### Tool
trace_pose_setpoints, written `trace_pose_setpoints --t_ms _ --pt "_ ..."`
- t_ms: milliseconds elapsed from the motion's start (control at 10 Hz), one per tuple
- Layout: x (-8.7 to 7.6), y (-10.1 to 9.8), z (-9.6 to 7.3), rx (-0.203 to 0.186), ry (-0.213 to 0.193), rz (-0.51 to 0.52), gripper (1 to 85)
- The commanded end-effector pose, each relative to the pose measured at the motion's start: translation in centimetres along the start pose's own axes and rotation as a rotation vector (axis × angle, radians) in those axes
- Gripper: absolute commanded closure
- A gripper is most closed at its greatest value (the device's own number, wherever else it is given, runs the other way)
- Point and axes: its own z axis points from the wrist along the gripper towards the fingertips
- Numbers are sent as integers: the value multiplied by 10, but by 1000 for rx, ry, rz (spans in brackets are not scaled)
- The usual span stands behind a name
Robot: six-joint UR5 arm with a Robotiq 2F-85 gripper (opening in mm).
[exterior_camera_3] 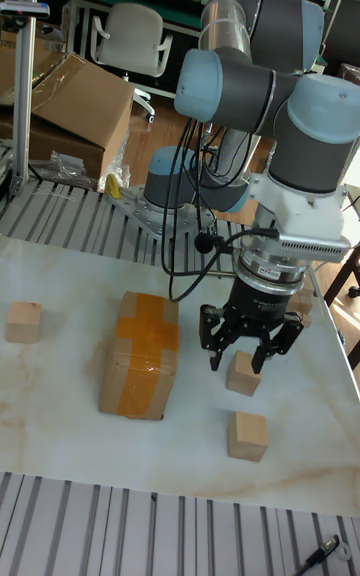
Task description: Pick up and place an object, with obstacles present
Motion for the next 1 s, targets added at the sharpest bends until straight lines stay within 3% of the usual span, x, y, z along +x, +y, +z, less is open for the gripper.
trace_pose_setpoints --t_ms 0,200,300,500,700,800,900 --pt "0 11 16 -13 25 67 230" --pt "-27 38 47 -16 4 110 220" --pt "-25 29 47 19 10 112 220" --pt "-15 31 46 15 46 92 213" --pt "-23 50 63 -21 33 116 110" --pt "-32 57 80 -4 16 121 110" --pt "-35 56 83 -4 7 121 110"
